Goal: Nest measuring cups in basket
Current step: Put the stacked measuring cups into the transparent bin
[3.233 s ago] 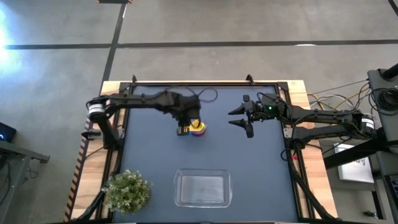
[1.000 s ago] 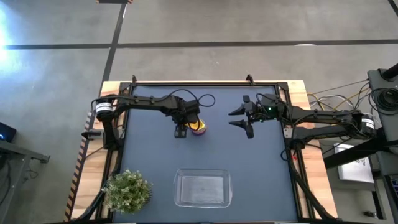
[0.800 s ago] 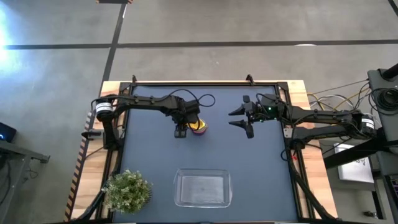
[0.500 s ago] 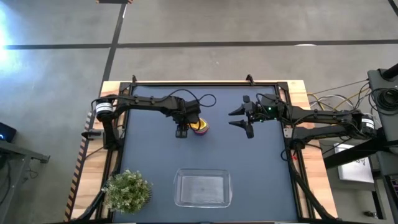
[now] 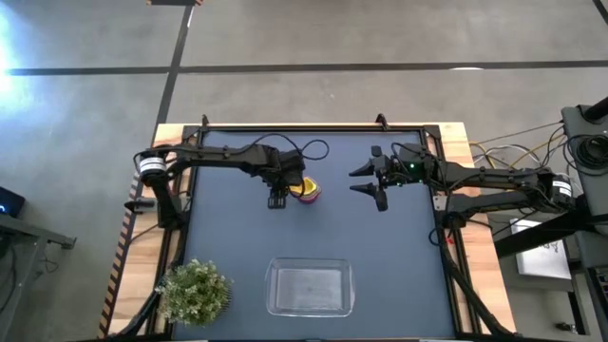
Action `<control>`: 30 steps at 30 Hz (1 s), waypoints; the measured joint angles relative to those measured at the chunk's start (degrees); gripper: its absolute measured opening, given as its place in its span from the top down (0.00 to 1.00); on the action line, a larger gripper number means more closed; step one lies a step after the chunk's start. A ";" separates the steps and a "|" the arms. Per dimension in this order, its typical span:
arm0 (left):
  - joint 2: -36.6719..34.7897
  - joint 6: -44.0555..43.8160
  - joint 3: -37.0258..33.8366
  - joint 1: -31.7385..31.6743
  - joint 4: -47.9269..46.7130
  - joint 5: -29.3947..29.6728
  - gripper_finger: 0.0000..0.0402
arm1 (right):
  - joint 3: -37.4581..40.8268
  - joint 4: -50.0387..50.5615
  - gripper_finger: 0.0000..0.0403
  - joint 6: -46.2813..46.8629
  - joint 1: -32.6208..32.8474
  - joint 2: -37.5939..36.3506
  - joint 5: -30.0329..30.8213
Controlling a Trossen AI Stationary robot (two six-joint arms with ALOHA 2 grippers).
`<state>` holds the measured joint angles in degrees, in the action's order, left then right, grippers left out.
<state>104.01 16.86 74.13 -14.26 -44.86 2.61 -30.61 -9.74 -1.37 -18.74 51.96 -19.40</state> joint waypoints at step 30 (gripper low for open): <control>-14.37 -36.63 0.09 31.70 -2.60 -2.13 0.69 | 0.00 -1.15 0.53 1.06 -0.02 -0.98 3.02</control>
<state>89.64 -19.77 74.22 17.43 -47.46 0.48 -30.61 -10.89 -0.31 -18.76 50.98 -16.38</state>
